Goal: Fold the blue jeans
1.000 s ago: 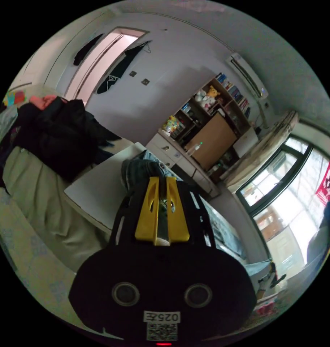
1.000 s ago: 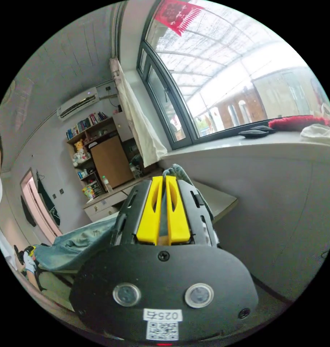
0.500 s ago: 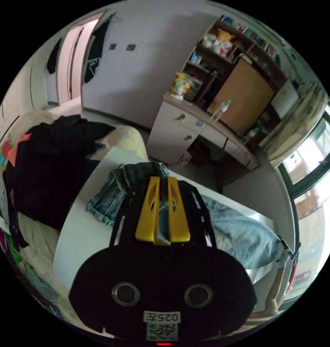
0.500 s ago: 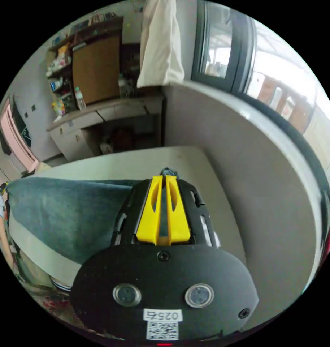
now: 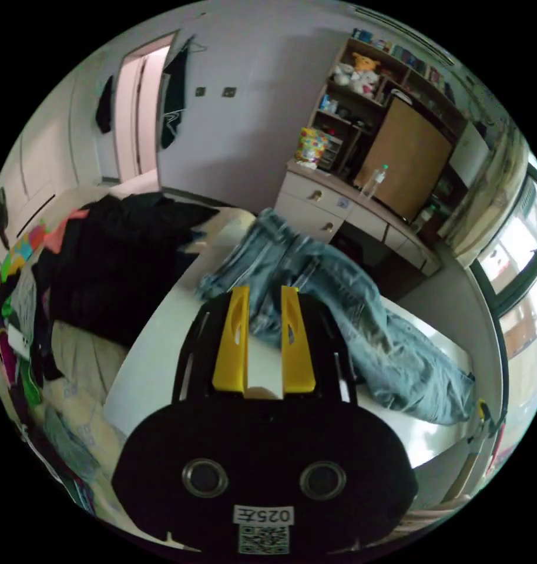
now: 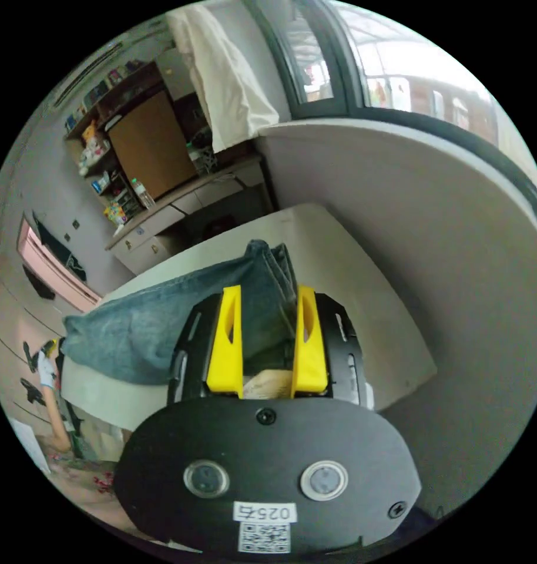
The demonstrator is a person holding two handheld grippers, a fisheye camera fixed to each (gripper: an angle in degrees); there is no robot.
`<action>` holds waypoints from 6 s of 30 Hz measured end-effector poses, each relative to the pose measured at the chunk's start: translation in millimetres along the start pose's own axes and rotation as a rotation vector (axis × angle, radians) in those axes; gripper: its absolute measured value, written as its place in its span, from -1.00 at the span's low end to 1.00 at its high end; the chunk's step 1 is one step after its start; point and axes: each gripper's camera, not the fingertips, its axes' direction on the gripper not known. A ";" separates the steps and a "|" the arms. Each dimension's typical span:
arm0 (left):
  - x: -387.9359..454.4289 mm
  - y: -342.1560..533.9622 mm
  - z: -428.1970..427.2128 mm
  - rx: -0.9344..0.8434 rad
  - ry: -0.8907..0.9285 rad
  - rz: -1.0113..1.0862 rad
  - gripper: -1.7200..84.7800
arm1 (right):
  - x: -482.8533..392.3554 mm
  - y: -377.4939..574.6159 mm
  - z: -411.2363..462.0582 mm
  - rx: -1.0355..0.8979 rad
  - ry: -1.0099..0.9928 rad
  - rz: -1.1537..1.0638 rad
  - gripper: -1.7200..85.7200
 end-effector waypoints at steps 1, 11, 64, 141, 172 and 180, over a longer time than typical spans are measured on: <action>-18.8 12.8 -0.6 -0.038 0.014 -0.050 -0.81 | 12.6 12.3 -3.1 -0.014 -0.019 0.026 -0.65; -41.0 29.8 65.1 -0.131 0.278 -0.171 -0.74 | 9.4 23.3 34.0 -0.028 -0.028 0.059 -0.71; 294.7 292.2 230.5 -0.409 0.412 1.367 -0.70 | -54.4 20.6 18.8 -0.181 0.051 -0.269 -0.57; 189.8 462.1 205.2 -0.303 0.555 1.140 -0.98 | 84.7 103.2 -80.4 -0.026 0.039 0.060 -0.82; 112.3 369.1 206.5 -0.211 0.693 1.077 -0.83 | 107.8 175.1 -137.1 0.561 0.092 0.157 -0.61; 185.4 363.6 258.2 -0.150 0.665 1.195 -0.66 | 100.4 21.5 -30.4 -0.038 -0.067 -0.066 -0.52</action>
